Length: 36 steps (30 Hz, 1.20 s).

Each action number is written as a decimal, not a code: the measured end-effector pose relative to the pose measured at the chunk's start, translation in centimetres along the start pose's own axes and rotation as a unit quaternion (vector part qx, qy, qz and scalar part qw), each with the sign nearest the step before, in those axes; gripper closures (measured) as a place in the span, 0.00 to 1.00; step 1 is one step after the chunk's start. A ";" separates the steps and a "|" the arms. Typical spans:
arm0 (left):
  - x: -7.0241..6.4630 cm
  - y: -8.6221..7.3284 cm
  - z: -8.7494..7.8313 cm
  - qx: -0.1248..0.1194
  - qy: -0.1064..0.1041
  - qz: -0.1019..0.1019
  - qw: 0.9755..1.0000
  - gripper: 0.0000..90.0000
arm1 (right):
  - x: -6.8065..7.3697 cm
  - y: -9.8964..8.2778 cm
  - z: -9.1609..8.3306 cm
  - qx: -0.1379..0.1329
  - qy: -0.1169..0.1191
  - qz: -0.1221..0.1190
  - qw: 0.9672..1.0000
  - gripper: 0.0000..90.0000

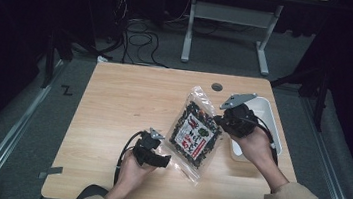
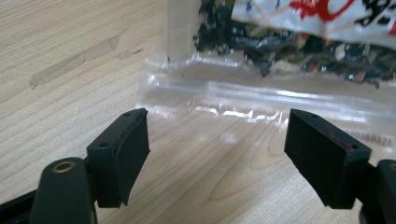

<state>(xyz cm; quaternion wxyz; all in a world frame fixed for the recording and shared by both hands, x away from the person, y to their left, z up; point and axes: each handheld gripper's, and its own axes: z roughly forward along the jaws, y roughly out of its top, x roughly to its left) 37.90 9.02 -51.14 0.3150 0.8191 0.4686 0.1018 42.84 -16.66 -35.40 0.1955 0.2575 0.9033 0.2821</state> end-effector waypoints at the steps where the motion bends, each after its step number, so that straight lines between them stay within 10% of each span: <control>1: 0.0 0.0 0.0 -0.001 -0.004 -0.001 1.000 0.26 | 0.0 0.2 -0.2 0.001 0.000 0.002 1.000 1.00; 16: 0.0 0.0 -0.1 -0.003 -0.004 0.002 1.000 0.26 | -0.9 2.4 -2.3 0.003 -0.034 -0.021 0.999 1.00; 36: -0.1 0.0 -0.2 -0.010 -0.004 0.005 1.000 0.26 | -4.7 3.2 -6.4 -0.020 -0.095 0.007 0.995 1.00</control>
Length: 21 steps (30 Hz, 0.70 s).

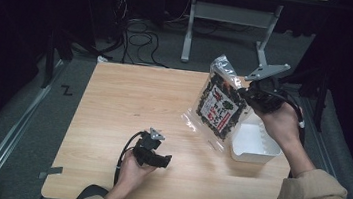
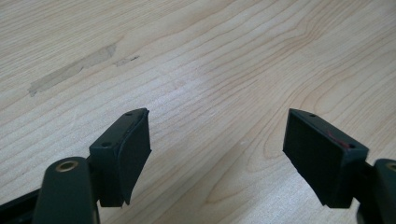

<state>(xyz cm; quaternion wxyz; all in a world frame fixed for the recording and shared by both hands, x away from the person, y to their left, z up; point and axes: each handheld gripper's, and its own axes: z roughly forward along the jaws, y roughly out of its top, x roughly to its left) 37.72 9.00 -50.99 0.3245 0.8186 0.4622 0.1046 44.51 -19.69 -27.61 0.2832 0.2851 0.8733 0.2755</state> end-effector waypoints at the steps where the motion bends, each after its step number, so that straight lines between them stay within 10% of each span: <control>1: 0.0 0.0 0.0 -0.001 -0.001 0.000 1.000 0.26 | -0.3 -0.1 -0.1 0.000 -0.001 0.005 1.000 1.00; 21: 0.0 0.0 0.0 0.000 0.001 0.003 1.000 0.26 | -3.6 -1.2 -2.5 -0.013 -0.050 0.033 0.998 1.00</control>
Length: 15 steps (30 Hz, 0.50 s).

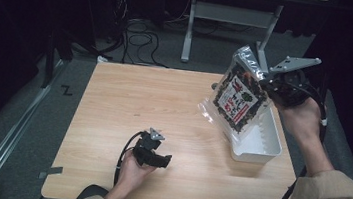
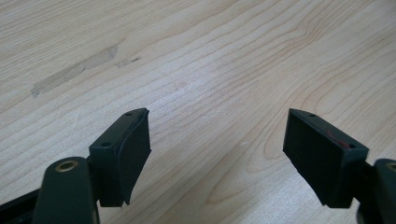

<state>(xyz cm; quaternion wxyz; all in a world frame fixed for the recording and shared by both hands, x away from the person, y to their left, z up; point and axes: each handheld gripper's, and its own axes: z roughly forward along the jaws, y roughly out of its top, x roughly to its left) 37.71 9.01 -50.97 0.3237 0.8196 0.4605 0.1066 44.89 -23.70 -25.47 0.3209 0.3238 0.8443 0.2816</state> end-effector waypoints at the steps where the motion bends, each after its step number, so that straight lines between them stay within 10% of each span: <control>1: 0.0 0.0 0.0 0.000 0.004 0.000 1.000 0.26 | -0.3 -0.2 -0.1 0.000 -0.002 0.004 1.000 1.00; 15: -0.1 0.0 0.0 0.000 0.002 0.002 1.000 0.26 | -2.9 -2.5 -1.5 -0.001 -0.043 0.030 0.999 1.00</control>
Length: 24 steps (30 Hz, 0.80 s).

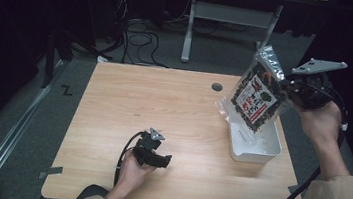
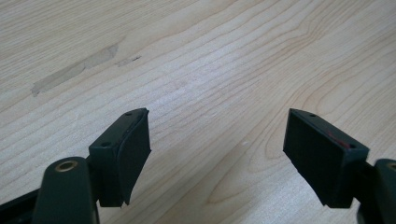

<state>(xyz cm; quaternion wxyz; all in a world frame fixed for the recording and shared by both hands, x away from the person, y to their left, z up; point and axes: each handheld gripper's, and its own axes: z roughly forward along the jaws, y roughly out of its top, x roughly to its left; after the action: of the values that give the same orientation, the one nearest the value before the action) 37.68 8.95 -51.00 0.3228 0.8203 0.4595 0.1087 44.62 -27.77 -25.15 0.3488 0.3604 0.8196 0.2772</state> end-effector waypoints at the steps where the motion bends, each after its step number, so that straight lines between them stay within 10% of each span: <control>1: 0.0 0.0 0.0 0.000 0.000 0.001 1.000 0.26 | -0.2 -0.1 -0.1 -0.001 -0.002 0.001 1.000 1.00; 24: -0.1 0.0 0.1 0.004 -0.001 0.001 1.000 0.26 | -1.7 -2.3 -0.3 0.021 -0.039 0.004 0.999 1.00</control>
<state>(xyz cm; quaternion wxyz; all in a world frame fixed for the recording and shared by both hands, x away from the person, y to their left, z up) 37.67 8.88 -51.06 0.3195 0.8223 0.4587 0.1063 44.33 -30.51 -25.91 0.3716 0.3813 0.8097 0.2469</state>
